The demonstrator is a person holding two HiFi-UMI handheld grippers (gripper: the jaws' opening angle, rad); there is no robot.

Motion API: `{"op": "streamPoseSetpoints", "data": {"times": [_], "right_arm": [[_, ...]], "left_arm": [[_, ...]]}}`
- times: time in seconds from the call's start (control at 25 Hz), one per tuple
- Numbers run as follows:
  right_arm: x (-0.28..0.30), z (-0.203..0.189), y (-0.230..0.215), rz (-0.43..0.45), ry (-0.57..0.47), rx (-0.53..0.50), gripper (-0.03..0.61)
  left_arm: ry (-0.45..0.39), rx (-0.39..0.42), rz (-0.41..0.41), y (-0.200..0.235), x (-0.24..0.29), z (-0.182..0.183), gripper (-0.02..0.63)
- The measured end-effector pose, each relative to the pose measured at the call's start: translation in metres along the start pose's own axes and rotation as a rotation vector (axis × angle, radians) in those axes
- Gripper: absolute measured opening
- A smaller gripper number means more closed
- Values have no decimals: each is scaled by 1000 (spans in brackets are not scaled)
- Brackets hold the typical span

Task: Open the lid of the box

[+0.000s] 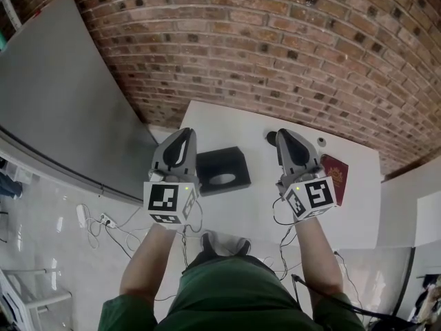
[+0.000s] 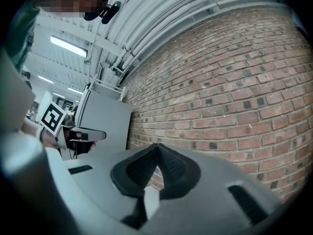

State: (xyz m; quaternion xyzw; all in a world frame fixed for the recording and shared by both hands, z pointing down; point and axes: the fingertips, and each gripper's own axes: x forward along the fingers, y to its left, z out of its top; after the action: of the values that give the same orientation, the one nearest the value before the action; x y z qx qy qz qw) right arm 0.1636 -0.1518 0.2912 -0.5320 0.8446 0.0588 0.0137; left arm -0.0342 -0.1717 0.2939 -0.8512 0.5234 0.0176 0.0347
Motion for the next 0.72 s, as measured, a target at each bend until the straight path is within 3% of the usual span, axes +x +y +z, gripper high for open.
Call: {"op": "streamPoseSetpoints", "data": {"times": [0.72], "right_arm": [[15,-3,1,13,11,7,3]], "left_arm": [[22,-14,-5,12,12,-12,21]]}}
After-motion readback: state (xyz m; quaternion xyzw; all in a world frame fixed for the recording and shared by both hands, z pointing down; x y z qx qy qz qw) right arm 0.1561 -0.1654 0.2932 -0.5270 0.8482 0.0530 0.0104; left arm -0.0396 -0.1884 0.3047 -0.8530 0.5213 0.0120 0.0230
